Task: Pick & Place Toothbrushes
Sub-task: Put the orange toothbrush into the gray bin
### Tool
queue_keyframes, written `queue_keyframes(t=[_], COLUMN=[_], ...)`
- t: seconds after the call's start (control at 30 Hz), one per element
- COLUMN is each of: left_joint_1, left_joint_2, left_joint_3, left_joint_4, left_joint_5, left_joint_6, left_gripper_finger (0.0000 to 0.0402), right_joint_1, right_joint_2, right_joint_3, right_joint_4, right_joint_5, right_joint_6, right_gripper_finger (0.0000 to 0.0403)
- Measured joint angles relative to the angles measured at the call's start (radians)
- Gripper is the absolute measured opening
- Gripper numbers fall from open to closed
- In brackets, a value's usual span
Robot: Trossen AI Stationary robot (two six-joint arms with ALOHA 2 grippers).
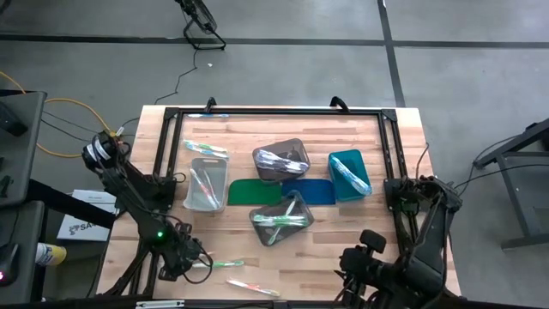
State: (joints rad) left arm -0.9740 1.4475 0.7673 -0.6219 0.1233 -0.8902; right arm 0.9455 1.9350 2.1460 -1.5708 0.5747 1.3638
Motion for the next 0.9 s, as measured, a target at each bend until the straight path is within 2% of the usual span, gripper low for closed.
queue_keyframes(t=[0.3, 0.5, 0.67, 0.9], left_joint_1=[-0.09, -0.107, -0.107, -0.107], left_joint_2=[0.094, 0.124, 0.126, 0.127], left_joint_3=[0.006, 0.006, 0.005, 0.003], left_joint_4=[-0.014, -0.037, -0.055, -0.077], left_joint_5=[-0.025, -0.062, -0.101, -0.127], left_joint_6=[-0.084, -0.139, -0.145, -0.158], left_gripper_finger=[0.0245, 0.024, 0.0191, 0.0082], right_joint_1=[0.017, 0.017, 0.017, 0.017], right_joint_2=[0.0, 0.0, 0.0, 0.0], right_joint_3=[0.0, 0.0, 0.0, 0.0], right_joint_4=[0.0, 0.003, 0.004, 0.004], right_joint_5=[0.003, 0.003, 0.003, 0.003], right_joint_6=[0.002, 0.002, 0.002, 0.0], right_gripper_finger=[0.0162, 0.0162, 0.0162, 0.0162])
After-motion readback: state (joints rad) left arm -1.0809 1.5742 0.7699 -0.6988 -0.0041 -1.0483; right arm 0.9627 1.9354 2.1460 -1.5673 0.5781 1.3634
